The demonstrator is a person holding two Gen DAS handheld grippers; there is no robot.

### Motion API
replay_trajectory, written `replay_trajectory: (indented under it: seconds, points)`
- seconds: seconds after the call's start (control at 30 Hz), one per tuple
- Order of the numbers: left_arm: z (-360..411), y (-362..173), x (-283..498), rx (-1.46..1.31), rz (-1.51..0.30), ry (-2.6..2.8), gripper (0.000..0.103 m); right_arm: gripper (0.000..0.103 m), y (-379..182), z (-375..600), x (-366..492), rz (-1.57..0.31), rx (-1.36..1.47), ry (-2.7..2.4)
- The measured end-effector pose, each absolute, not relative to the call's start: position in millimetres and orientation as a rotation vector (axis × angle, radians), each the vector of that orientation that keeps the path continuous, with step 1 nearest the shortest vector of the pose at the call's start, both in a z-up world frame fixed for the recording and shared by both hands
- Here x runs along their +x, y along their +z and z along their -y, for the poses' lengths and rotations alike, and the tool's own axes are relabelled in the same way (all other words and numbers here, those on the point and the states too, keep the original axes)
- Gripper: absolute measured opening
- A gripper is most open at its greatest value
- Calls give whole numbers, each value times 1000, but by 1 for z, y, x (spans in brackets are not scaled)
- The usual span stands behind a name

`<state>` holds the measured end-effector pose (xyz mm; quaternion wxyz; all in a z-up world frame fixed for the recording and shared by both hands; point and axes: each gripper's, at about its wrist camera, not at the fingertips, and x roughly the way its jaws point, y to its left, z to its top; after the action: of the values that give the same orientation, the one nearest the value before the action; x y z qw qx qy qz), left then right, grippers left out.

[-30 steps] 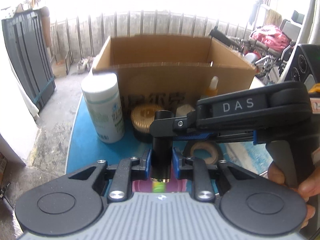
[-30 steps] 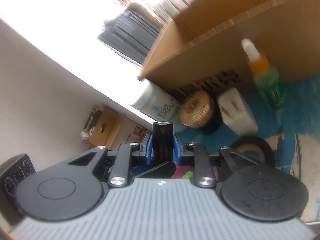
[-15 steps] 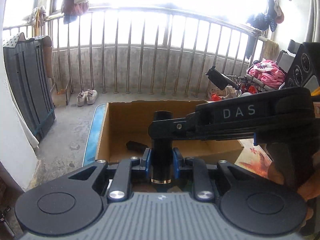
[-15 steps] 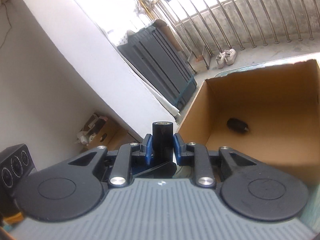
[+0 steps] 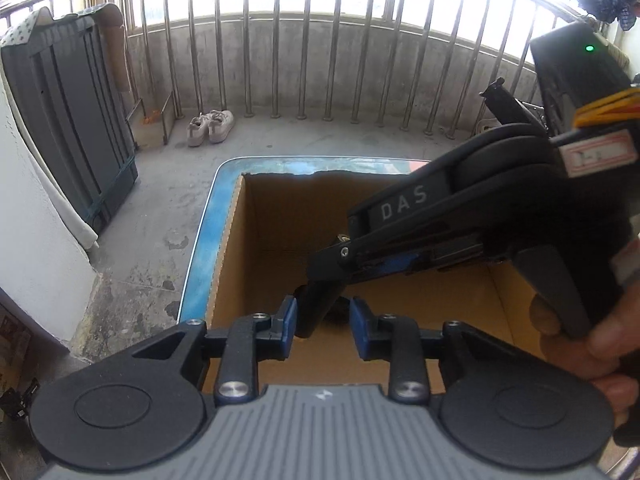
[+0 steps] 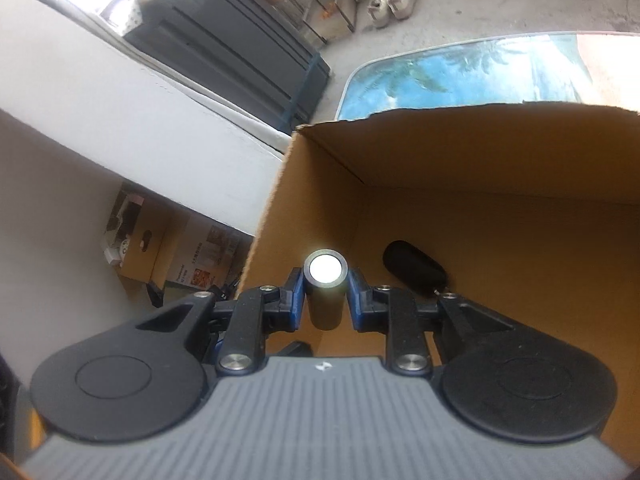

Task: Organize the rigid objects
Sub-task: 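Lift the black tube into the cardboard box and release it, then move the right tool back to the pink bowl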

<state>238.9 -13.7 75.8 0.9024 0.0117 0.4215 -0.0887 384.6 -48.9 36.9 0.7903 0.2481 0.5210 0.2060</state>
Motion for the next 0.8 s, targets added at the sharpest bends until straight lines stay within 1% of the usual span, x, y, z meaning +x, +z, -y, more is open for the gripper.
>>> replay_trajectory:
  seconds: [0.2, 0.23, 0.37, 0.4, 0.43, 0.5, 0.6, 0.67, 0.8]
  points:
    - [16, 71, 246, 27, -901, -156, 33, 21, -14, 46, 419, -1216, 560, 406]
    - [16, 72, 247, 24, -903, -153, 35, 22, -18, 45, 425, -1221, 561, 401]
    - [15, 72, 250, 18, -906, -145, 35, 25, -30, 42, 447, -1229, 566, 397]
    - [15, 72, 250, 17, -905, -144, 35, 31, -30, 42, 450, -1229, 566, 398]
    - [15, 72, 250, 17, -905, -143, 35, 39, -30, 42, 451, -1228, 566, 391]
    - [14, 73, 249, 12, -903, -146, 35, 47, -24, 45, 450, -1212, 571, 382]
    - [11, 80, 241, 4, -879, -161, 36, 50, -5, 51, 439, -1175, 563, 396]
    - [9, 86, 234, -4, -857, -173, 38, 50, 10, 57, 428, -1145, 564, 402]
    - [0, 104, 213, -36, -806, -203, 40, 50, 53, 75, 391, -1059, 584, 425]
